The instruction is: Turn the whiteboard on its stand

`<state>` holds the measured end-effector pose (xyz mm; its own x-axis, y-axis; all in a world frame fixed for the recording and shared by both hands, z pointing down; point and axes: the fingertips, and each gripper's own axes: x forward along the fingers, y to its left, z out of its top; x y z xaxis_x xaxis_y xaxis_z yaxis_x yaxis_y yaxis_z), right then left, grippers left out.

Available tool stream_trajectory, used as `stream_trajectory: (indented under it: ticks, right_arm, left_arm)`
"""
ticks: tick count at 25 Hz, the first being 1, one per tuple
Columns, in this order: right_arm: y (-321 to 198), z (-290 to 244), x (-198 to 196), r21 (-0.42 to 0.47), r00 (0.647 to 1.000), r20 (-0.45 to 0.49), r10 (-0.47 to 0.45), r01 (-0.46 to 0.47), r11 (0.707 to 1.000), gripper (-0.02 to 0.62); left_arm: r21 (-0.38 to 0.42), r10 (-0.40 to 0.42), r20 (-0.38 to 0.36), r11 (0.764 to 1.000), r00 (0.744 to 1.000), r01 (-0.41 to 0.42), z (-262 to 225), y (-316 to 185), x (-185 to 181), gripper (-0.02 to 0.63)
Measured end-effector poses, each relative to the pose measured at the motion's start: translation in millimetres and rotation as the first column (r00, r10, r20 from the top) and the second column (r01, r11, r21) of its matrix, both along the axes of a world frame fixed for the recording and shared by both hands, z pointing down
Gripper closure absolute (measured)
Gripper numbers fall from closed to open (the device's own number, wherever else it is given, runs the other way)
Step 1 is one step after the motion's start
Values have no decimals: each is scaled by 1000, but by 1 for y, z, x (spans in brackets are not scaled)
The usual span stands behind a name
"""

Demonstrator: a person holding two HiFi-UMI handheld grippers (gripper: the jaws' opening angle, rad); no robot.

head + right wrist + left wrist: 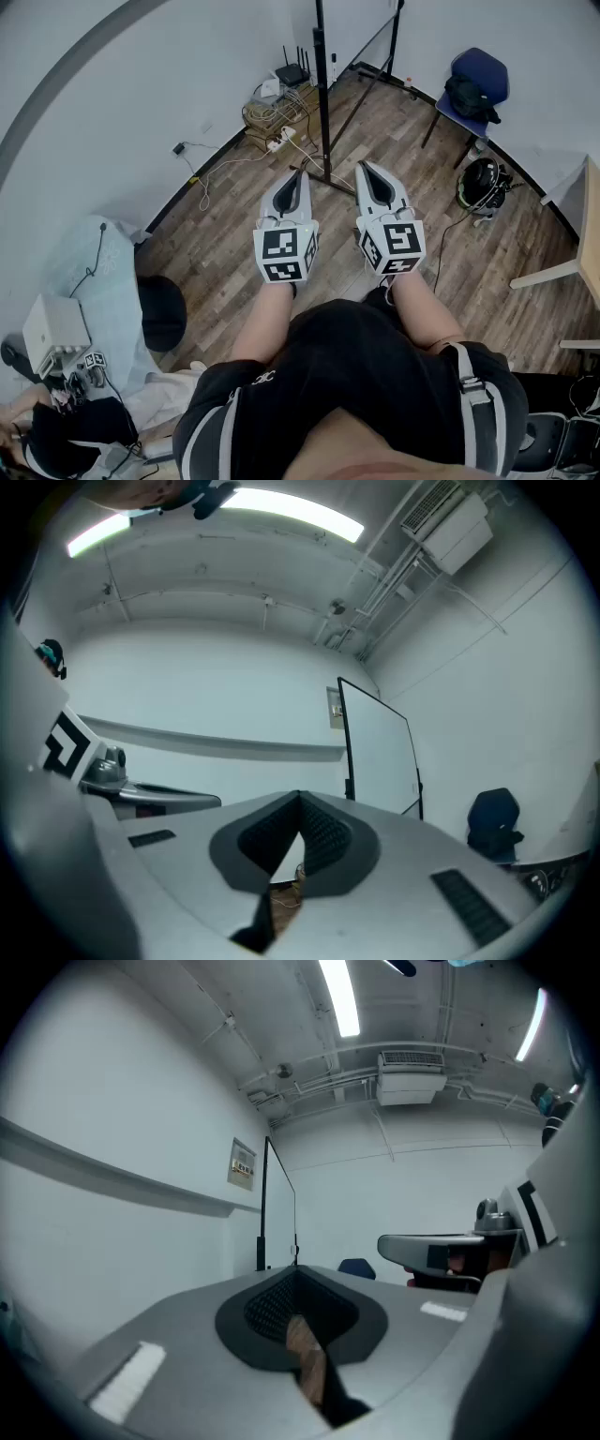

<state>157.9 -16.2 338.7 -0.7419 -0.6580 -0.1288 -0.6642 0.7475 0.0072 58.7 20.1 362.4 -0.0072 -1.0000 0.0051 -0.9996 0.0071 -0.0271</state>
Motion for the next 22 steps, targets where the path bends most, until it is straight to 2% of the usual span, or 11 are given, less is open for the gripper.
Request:
stream_trajectory:
  ticks: [22]
  right_arm:
    - [12, 3, -15, -4, 999, 1, -32, 32, 999, 592]
  left_arm:
    - [4, -12, -1, 1000, 1000, 12, 3, 14, -6, 597]
